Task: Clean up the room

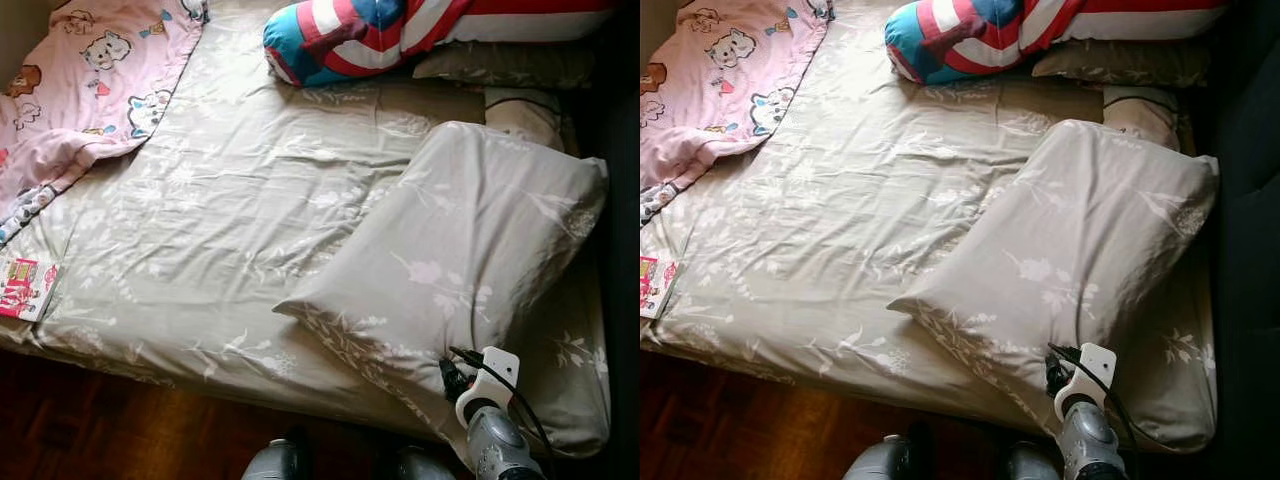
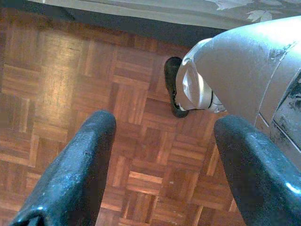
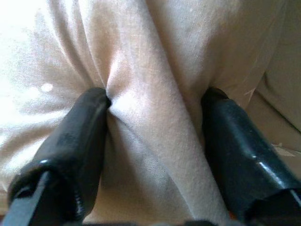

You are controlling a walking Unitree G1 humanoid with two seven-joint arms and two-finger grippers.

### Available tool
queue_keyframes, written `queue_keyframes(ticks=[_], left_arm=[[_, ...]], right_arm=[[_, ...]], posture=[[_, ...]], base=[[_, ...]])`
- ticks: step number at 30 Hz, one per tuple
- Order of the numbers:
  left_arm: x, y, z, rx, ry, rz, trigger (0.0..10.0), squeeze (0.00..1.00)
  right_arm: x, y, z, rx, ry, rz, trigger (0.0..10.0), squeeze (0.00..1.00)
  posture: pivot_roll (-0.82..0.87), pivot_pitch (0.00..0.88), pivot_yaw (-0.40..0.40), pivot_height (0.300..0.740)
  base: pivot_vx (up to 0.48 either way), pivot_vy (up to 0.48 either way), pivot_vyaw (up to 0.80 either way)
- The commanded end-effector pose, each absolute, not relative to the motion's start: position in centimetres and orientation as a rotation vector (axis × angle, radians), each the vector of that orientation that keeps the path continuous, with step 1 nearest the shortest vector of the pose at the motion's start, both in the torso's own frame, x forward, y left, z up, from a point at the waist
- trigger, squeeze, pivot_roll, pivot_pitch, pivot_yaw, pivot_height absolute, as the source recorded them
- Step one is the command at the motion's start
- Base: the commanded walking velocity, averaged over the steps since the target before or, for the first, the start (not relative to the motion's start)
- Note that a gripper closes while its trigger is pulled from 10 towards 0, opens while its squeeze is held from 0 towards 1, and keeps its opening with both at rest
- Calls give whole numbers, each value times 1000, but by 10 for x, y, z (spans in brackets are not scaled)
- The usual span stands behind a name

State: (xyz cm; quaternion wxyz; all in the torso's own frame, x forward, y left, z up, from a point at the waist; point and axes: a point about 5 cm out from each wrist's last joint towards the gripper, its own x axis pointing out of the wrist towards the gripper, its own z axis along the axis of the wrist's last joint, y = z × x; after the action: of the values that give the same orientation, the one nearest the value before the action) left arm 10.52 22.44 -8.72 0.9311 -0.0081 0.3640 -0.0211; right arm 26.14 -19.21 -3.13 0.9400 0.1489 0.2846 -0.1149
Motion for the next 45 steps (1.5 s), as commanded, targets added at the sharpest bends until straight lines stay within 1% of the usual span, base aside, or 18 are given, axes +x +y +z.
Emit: queue_keyframes(ticks=[1, 12, 18, 24, 27, 28, 30, 32, 35, 37, 41, 44, 45], left_arm=[[88, 228, -92, -37, 796, -8, 10000, 0], [90, 228, -92, -41, 795, -9, 10000, 0], [95, 227, -91, -46, 787, -8, 10000, 0], [101, 226, -90, -48, 780, -5, 10000, 0], [106, 225, -90, -49, 774, -1, 10000, 0], [106, 225, -90, -49, 774, -1, 10000, 0], [110, 225, -89, -49, 771, 1, 10000, 0], [117, 224, -88, -53, 764, 7, 10000, 0], [122, 223, -87, -54, 761, 7, 10000, 0], [124, 222, -87, -55, 759, 7, 10000, 0], [131, 221, -86, -57, 755, 8, 10000, 0], [132, 221, -85, -56, 754, 8, 10000, 0], [134, 221, -85, -56, 751, 12, 10000, 0]], right_arm=[[237, -178, -53, 330, 713, -215, 0, 0], [236, -178, -54, 331, 712, -217, 0, 0], [236, -179, -54, 328, 707, -223, 0, 0], [237, -183, -52, 318, 698, -261, 0, 0], [239, -194, -49, 302, 675, -316, 0, 0], [239, -194, -49, 302, 675, -316, 0, 0], [240, -203, -46, 291, 659, -358, 0, 0], [242, -225, -39, 241, 614, -440, 0, 0], [240, -248, -32, 199, 571, -539, 0, 0], [239, -255, -30, 186, 565, -569, 0, 0], [237, -288, -13, 63, 488, -694, 0, 0], [236, -295, -10, 44, 474, -723, 0, 0], [233, -311, 0, 0, 434, -802, 0, 0]], posture=[[144, 359, 120, 740], [133, 353, 114, 740], [120, 330, 104, 740], [106, 307, 94, 740], [91, 289, 85, 740], [91, 289, 85, 740], [75, 278, 78, 740], [44, 255, 67, 740], [23, 235, 62, 740], [19, 232, 62, 740], [-14, 195, 55, 740], [-14, 195, 55, 740], [-31, 182, 52, 740]], base=[[0, 0, 0], [0, 0, 0], [0, 0, 0], [0, 0, 0], [0, 0, 0], [0, 0, 0], [0, 0, 0], [0, 0, 0], [0, 0, 0], [0, 0, 0], [0, 0, 0], [0, 0, 0], [0, 0, 0]])
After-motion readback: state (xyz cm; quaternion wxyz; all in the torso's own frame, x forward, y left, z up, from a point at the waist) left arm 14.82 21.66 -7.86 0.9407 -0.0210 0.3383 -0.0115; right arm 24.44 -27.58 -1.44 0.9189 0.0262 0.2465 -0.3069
